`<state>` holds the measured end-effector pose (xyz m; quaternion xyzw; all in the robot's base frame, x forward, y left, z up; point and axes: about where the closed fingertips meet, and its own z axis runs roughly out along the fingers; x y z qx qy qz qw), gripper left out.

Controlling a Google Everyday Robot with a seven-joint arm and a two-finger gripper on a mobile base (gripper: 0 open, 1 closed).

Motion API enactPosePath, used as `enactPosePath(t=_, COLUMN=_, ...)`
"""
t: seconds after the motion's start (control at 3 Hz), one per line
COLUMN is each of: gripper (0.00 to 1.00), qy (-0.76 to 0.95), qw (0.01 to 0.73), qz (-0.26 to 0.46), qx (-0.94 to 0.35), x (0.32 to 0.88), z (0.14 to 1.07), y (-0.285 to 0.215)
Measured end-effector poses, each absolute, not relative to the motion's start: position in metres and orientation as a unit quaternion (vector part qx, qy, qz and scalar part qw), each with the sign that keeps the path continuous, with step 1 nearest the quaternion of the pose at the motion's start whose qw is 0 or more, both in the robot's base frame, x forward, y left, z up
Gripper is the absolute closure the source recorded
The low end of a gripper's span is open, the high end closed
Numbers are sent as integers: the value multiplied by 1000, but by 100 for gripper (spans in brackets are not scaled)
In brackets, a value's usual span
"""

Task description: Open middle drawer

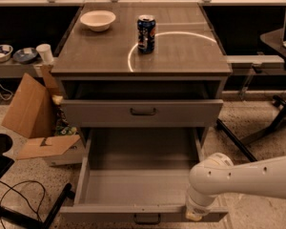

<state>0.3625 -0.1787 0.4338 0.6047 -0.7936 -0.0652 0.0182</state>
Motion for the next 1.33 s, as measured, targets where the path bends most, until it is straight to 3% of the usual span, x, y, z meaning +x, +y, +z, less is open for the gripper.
enactPosePath(t=1.33, gripper=100, qy=-812, qw=6, qz=-75, qx=579, x=363, z=442, y=-172)
